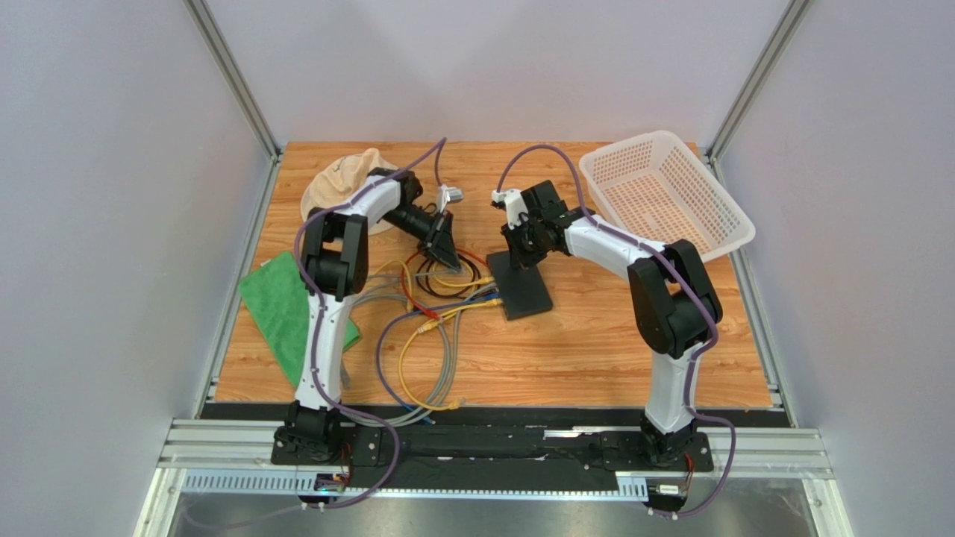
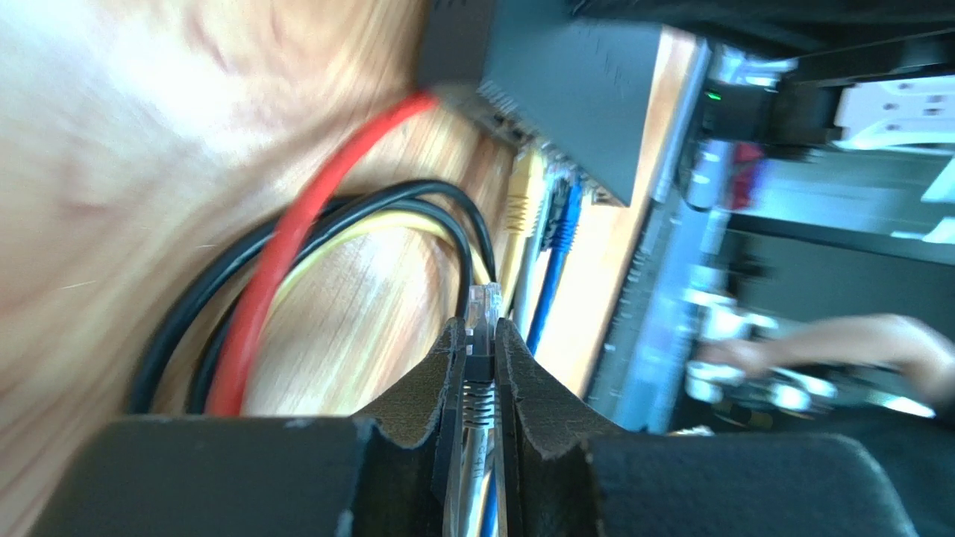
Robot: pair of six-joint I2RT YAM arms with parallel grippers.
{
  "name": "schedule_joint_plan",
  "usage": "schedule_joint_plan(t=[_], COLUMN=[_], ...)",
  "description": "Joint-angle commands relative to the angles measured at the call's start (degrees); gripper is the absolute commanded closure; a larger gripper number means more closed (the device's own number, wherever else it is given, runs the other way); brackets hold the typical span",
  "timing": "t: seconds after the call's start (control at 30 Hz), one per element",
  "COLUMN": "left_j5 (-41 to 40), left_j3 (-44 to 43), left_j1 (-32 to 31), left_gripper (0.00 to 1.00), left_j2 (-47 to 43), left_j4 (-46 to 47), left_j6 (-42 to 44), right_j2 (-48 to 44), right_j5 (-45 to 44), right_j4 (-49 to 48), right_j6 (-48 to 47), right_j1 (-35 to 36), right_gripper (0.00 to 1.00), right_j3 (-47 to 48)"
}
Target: Pull the plug from the switch port
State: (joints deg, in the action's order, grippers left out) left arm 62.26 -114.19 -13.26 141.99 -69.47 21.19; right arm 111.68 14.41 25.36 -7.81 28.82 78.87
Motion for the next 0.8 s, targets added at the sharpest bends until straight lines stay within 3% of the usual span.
schedule_joint_plan(t=[0.0,0.3,0.43,0.57,0.67,0.7,0.77], left_j5=[-6.3,-26.7,-39.9,-44.4,-42.8,-42.8,-43.0], left_j3=[-7.9,-21.0,-18.4,-9.9,-9.3,-9.8,-12.7], left_j1=[2.8,7.5,9.5,11.1,11.1,11.0,11.0], left_gripper=[1.0,1.0,1.0,1.0,0.87,0.7,0.57], left_j2=[-10.2,-7.1,-6.6,-10.1,-10.2,-10.0,-8.7], left_j4=[5.2,-0.7,1.0,6.6,6.0,5.5,3.6], left_j6=[1.2,11.6,16.6,16.7,15.1,12.5,10.0], right_j2=[3.5,2.8,3.2,3.7,4.2,4.3,4.5], right_j5=[-1.9,-1.7,-1.6,-1.4,-1.4,-1.3,-1.3], right_j4=[6.2,5.4,5.7,5.9,6.3,6.3,6.5], right_j6=[-1.2,-1.2,-1.2,-1.2,-1.2,-1.2,-1.2], right_j1=[0.8,0.8,0.9,0.8,0.8,0.8,0.9], right_gripper=[1.0,1.0,1.0,1.0,1.0,1.0,1.0], right_j3=[-2.6,-3.3,-2.9,-2.3,-1.9,-1.7,-1.5])
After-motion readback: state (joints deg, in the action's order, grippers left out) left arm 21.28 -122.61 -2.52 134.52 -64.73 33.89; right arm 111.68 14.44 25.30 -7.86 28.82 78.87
